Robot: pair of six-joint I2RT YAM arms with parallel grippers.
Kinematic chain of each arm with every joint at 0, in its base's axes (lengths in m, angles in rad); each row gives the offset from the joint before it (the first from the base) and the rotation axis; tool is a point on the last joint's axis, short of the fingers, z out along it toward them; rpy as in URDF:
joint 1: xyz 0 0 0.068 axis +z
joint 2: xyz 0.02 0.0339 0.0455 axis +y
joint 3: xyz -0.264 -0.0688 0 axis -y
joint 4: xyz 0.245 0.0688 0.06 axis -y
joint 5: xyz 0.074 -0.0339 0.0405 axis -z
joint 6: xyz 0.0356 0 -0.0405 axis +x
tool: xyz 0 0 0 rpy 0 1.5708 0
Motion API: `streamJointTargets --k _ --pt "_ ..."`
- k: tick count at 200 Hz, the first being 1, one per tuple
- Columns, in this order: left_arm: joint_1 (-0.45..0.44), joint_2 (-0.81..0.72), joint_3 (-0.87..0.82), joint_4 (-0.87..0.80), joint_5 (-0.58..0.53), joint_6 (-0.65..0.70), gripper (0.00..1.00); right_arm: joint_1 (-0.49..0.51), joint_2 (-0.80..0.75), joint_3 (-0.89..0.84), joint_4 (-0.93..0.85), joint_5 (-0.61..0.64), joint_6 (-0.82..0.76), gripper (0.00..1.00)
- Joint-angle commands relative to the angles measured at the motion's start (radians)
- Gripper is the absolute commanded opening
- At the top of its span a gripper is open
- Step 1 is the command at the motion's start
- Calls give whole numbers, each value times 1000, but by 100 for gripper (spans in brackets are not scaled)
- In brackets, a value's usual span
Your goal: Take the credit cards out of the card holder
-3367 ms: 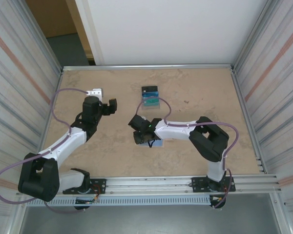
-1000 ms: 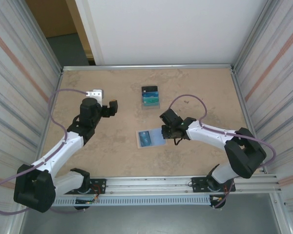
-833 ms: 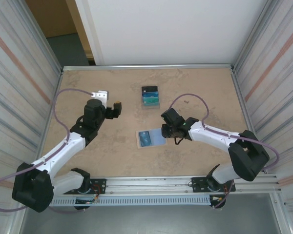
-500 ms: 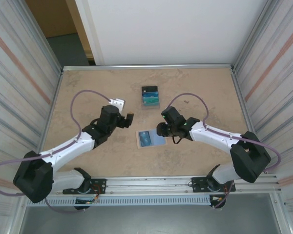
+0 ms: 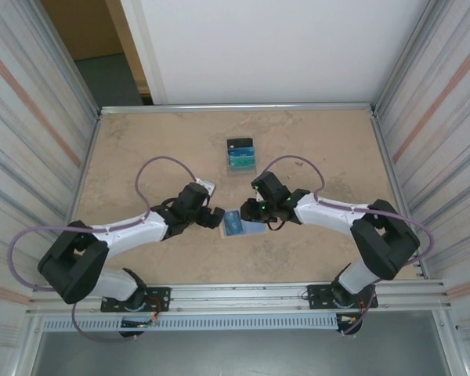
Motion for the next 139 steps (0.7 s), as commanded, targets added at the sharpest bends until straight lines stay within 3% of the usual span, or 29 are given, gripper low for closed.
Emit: streamJointTargets --k 1,139 --pt "-8 25 8 13 40 2 99 5 31 6 39 -60 35 28" --pt "-60 151 74 -66 -64 72 99 -21 119 -30 100 -188 98 22"
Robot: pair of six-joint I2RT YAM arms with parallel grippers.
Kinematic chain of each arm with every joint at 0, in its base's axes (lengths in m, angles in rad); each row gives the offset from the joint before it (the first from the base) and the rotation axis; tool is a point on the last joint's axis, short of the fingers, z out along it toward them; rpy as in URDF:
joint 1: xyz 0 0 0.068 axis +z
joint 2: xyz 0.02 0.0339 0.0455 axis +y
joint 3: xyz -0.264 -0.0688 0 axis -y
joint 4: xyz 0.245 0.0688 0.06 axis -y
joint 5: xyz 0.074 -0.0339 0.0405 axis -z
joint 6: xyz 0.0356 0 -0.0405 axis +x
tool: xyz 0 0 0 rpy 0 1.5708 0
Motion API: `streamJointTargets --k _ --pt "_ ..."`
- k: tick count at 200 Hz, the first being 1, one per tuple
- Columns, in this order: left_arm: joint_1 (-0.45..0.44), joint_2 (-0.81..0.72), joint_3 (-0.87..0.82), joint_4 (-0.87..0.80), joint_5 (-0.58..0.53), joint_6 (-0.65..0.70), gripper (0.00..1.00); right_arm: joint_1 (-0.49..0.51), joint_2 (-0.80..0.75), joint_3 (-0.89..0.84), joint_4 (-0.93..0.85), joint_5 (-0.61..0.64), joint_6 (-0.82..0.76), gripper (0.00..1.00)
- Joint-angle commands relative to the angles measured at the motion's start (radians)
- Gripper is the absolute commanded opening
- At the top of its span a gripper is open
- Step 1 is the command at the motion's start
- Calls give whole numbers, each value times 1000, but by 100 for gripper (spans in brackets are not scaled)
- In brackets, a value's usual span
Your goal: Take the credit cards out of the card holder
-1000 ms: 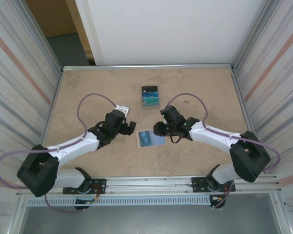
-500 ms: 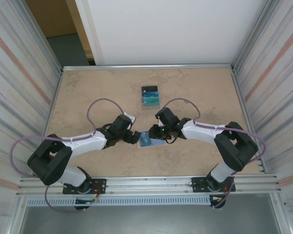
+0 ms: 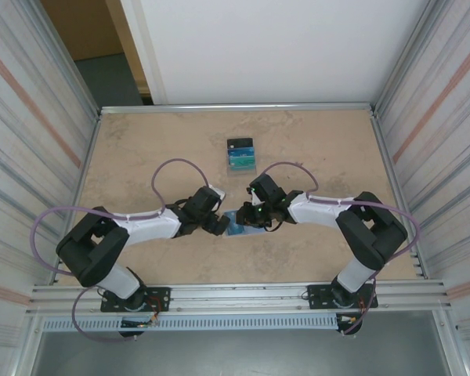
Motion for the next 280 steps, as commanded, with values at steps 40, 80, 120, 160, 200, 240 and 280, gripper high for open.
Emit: streamJointTargets --k 40,80,120,160,200,240,280 --pt "-8 18 30 -58 -53 25 99 -30 30 -32 45 -51 41 22" --pt "-9 27 37 -60 -58 25 99 -39 39 -48 74 -65 50 21" --pt "-14 33 43 -61 -58 25 99 -39 66 -53 100 -82 60 21" --pt "-18 36 45 -66 -63 25 99 -44 79 -56 131 -103 70 20" --pt "-18 37 42 -72 -69 22 99 -62 58 -97 237 -167 101 18" --pt "-19 38 45 -79 -76 19 99 -82 48 -140 349 -224 136 17" --pt "-19 39 48 -93 -87 18 99 -100 53 -173 436 -258 170 11"
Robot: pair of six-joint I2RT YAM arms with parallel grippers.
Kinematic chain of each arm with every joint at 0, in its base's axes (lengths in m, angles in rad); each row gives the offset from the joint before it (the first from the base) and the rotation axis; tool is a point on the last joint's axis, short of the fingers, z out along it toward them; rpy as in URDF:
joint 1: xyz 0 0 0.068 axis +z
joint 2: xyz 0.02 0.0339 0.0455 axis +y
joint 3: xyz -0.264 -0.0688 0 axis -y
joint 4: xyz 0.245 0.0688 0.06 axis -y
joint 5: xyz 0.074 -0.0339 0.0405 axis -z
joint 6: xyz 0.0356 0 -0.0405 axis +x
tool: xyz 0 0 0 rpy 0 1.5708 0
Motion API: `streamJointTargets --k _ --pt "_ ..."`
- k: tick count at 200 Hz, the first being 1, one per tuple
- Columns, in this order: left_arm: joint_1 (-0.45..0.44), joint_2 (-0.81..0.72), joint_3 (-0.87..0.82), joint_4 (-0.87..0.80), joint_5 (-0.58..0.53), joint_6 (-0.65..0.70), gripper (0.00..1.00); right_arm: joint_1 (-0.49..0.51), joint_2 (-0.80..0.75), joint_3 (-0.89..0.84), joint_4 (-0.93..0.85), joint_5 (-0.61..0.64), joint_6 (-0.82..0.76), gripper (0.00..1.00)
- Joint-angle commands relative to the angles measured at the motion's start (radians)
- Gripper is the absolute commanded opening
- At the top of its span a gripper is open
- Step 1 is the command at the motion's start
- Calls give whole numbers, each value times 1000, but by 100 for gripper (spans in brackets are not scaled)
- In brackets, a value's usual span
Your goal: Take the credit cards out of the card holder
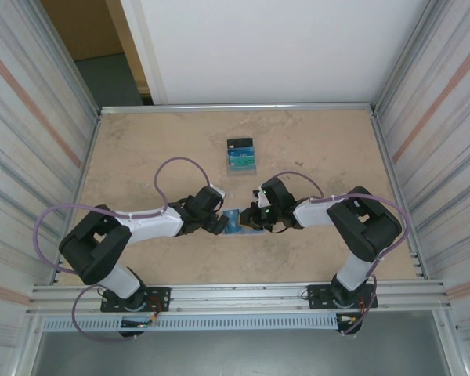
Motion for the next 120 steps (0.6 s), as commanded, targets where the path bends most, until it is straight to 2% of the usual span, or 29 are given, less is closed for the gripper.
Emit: streamJointTargets --k 1,47,120 --pt "-7 18 20 -47 -22 7 99 -13 -7 -17 88 -49 39 11" --pt "-7 21 21 -57 -29 3 99 -20 -9 -32 114 -56 45 8" --pt "-7 25 25 -64 -33 2 99 -35 -9 -66 199 -82 76 10"
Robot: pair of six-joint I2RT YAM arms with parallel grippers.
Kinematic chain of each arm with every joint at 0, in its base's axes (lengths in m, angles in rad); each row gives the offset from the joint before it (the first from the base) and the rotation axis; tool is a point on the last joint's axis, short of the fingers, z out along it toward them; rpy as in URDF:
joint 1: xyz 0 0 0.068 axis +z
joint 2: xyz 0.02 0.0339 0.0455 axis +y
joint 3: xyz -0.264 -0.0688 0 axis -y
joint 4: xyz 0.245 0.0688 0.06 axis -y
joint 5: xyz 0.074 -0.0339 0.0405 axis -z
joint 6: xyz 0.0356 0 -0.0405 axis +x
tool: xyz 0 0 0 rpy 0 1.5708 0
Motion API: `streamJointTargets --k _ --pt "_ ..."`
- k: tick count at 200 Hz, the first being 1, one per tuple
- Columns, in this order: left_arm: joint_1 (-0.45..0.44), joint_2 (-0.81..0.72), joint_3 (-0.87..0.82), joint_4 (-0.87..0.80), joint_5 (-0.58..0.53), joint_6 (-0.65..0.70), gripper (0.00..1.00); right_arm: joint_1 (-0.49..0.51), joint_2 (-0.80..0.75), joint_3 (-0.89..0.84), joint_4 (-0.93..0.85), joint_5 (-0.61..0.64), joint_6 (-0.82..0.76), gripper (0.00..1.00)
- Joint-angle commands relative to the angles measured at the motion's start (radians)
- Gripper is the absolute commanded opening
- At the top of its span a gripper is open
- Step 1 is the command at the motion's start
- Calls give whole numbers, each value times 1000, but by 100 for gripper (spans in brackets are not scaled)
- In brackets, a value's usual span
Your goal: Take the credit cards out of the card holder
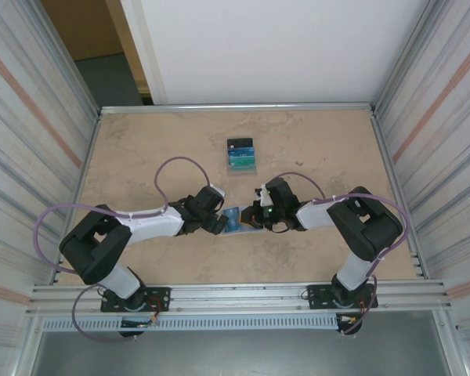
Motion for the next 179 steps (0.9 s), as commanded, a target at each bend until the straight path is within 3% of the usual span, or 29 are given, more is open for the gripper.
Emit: streamJointTargets --k 1,70,179 --pt "-6 21 15 -45 -17 3 99 -8 -8 -20 68 -34 32 10" --pt "-6 29 21 -49 -15 2 99 -11 1 -33 115 -55 53 13" --pt "-6 33 24 -54 -16 1 99 -30 10 -53 130 -56 55 1"
